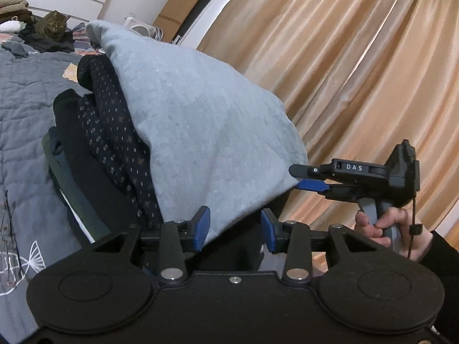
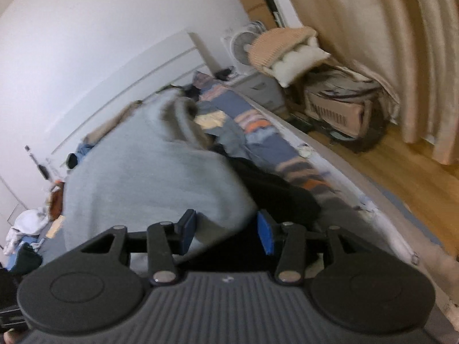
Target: Fold clothes
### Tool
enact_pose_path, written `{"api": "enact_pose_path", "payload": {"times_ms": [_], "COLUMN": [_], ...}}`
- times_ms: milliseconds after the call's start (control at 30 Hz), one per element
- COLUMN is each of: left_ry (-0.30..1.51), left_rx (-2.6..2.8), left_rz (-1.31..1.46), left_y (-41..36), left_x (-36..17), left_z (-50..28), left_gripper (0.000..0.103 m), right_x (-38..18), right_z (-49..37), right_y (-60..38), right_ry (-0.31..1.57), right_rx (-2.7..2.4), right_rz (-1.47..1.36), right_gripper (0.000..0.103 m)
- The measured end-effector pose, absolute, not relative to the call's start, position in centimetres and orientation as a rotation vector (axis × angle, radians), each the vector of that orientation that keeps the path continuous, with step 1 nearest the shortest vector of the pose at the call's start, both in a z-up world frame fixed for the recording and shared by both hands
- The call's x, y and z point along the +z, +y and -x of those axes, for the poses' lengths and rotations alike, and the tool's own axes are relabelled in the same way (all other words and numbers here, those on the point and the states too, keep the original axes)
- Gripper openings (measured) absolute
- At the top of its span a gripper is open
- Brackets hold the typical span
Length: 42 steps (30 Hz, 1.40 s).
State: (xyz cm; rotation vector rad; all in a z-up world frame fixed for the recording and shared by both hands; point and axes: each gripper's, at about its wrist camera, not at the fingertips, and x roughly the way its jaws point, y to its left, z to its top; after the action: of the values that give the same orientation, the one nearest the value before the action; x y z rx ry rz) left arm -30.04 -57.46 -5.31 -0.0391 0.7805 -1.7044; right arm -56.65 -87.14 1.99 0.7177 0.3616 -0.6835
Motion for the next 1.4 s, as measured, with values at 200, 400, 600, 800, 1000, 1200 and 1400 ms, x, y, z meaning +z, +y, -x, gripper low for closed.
{"api": "enact_pose_path", "payload": {"times_ms": [200, 400, 600, 800, 1000, 1200, 1400], "left_ry": [0.770, 0.704, 0.755, 0.819, 0.725, 0.746, 0.904], "left_rx": [-1.714, -1.736, -1.716, -1.743, -1.798, -1.720, -1.646], "left_rz": [-0.007, 0.043, 0.007, -0.059, 0.110, 0.245, 0.263], "left_y": [-56.2, -55.8, -58.3, -58.4, -57.7, -62.5, -69.2], "left_x": [-5.1, -2.5, -3.5, -5.9, -1.3, 2.3, 0.5], "left_z": [30.4, 30.3, 30.8, 31.3, 27.4, 20.0, 15.7], "left_gripper": [0.039, 0.042, 0.043, 0.043, 0.049, 0.055, 0.055], "right_x": [4.2, 8.0, 8.6, 9.5, 9.3, 8.0, 7.2], "right_z": [57.5, 56.4, 52.8, 48.9, 46.7, 46.2, 46.3], "right_y": [-86.1, -84.5, -84.6, -87.3, -89.7, -90.8, -92.1], "right_ry": [0.310, 0.215, 0.215, 0.243, 0.253, 0.251, 0.245], "right_rx": [-0.694, -0.606, -0.548, -0.533, -0.549, -0.554, -0.548], "right_rz": [-0.673, -0.606, -0.596, -0.609, -0.615, -0.649, -0.687], "right_gripper": [0.046, 0.046, 0.046, 0.046, 0.047, 0.047, 0.047]}}
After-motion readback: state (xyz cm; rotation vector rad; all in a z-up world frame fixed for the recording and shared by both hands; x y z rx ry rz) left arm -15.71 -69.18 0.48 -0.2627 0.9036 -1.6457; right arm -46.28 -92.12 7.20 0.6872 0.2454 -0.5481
